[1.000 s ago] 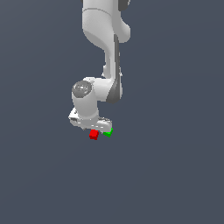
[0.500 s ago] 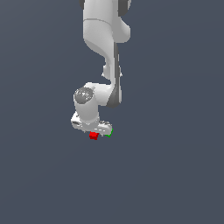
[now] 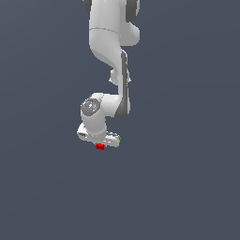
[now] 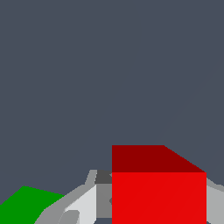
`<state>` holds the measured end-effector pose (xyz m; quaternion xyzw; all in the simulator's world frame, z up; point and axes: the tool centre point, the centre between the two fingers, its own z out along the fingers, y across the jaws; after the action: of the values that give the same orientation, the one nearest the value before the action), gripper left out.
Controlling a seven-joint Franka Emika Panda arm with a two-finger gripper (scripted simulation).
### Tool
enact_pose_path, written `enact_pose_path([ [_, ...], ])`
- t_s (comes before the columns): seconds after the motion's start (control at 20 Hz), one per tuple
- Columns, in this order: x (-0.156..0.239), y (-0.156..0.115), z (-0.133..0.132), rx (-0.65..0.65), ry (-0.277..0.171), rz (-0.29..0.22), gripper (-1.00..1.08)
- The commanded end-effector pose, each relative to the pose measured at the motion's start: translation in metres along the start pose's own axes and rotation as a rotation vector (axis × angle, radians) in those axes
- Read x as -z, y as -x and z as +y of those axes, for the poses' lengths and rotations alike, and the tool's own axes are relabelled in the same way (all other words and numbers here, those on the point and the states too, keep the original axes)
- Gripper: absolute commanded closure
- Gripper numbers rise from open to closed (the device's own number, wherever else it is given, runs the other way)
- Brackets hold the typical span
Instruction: Stack the red cube on top of the green cube.
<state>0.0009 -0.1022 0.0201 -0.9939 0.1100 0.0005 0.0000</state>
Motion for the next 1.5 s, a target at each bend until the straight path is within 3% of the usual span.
enact_pose_path([
  [0.0, 0.0, 0.0, 0.0, 0.0, 0.0, 0.001, 1.08],
  [0.65, 0.011, 0.0, 0.0, 0.001, -0.001, 0.001, 1.08],
  [1.45, 0.097, 0.001, 0.0, 0.0, 0.0, 0.001, 1.08],
])
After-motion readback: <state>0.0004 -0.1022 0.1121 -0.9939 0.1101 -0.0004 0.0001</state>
